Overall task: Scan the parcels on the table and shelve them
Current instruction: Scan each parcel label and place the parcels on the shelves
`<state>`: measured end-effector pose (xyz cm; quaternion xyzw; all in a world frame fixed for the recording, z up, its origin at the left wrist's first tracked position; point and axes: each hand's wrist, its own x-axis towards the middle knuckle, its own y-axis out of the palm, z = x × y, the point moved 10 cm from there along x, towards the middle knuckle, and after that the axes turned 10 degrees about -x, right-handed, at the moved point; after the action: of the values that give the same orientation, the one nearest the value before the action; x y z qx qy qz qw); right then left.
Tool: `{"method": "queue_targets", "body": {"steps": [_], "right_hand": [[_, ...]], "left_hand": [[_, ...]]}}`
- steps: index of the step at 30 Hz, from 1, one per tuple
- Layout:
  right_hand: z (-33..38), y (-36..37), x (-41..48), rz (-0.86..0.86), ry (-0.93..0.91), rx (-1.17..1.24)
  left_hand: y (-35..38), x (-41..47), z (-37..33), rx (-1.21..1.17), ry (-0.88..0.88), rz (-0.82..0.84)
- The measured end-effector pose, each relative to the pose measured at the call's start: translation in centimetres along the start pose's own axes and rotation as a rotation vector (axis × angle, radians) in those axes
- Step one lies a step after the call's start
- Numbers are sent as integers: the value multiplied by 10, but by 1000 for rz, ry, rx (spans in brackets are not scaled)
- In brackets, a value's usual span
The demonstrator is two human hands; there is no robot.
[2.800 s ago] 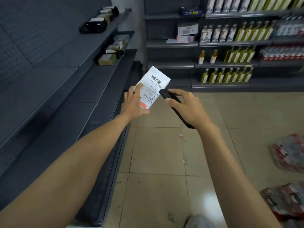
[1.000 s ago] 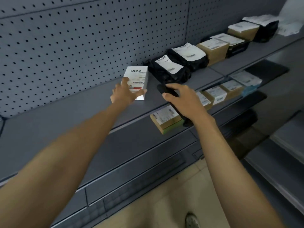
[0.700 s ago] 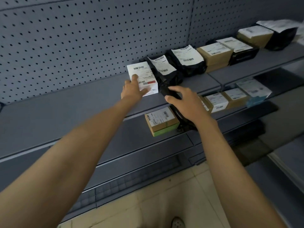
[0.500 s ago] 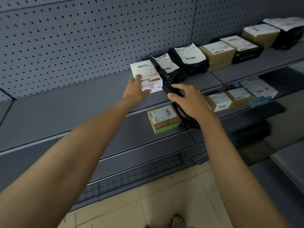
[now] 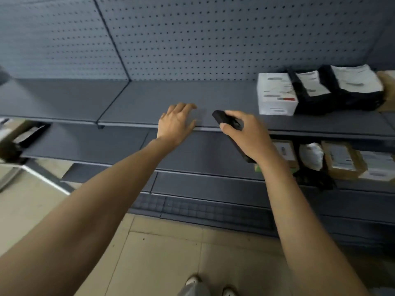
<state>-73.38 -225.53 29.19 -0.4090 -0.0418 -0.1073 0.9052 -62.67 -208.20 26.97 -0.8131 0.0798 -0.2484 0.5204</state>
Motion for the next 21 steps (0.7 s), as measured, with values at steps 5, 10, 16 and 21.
{"method": "queue_targets", "body": {"steps": [5, 10, 16, 21], "right_hand": [[68, 82, -14, 144, -158, 35], [149, 169, -35, 343, -296, 37], [281, 275, -69, 507, -475, 55], [408, 370, -105, 578, -606, 82]], "left_hand": [[-46, -90, 98, 61, -207, -78], [-93, -189, 189, 196, -368, -82], [-167, -308, 304, 254, -594, -112], [-241, -408, 402, 314, -737, -110]]}}
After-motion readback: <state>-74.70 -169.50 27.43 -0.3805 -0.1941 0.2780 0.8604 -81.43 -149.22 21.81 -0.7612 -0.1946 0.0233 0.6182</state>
